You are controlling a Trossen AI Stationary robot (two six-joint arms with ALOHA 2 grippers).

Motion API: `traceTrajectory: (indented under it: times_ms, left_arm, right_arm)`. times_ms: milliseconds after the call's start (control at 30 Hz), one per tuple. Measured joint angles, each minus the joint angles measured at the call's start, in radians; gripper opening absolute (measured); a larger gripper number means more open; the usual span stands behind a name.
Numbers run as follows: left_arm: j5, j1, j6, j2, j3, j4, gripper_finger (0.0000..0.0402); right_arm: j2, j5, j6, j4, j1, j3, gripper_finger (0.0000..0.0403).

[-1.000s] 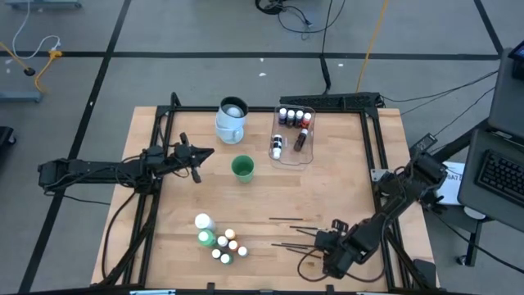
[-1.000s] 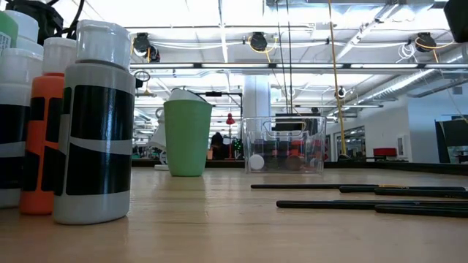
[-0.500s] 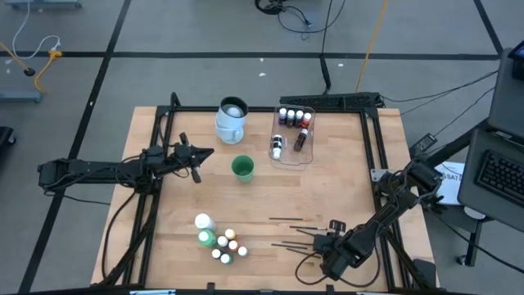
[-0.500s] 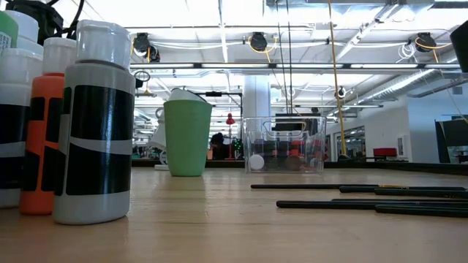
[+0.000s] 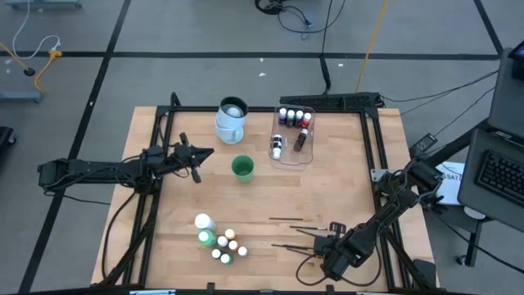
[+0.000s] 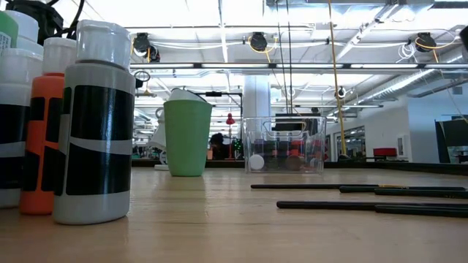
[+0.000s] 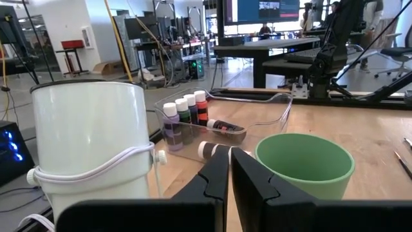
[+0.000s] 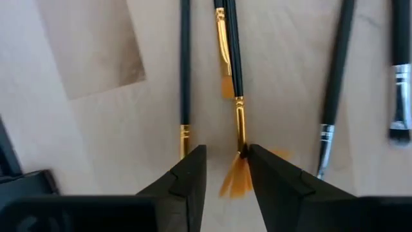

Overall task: Pick & Place Paint Supplies
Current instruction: Put the gold paintbrush into the green cup

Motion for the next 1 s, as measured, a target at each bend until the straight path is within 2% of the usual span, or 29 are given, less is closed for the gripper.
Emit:
traceTrajectory:
  times_ms: [667, 767, 933, 1000]
  left_arm:
    - [-0.001, 0.000, 0.010, 0.000, 0.000, -0.014, 0.0024]
    - [-0.001, 0.000, 0.010, 0.000, 0.000, -0.014, 0.0024]
    - [-0.001, 0.000, 0.009, 0.000, 0.000, -0.014, 0.0024]
    - [-0.001, 0.000, 0.009, 0.000, 0.000, -0.014, 0.0024]
  right_arm:
    - [-0.004, -0.022, 0.015, -0.075, 0.000, 0.002, 0.0106]
    - [-0.003, -0.003, 0.017, -0.076, 0.000, 0.002, 0.0087]
    - [-0.003, 0.008, 0.040, -0.089, -0.005, -0.002, 0.0020]
    - [-0.005, 0.006, 0.044, -0.076, -0.008, -0.011, 0.0007]
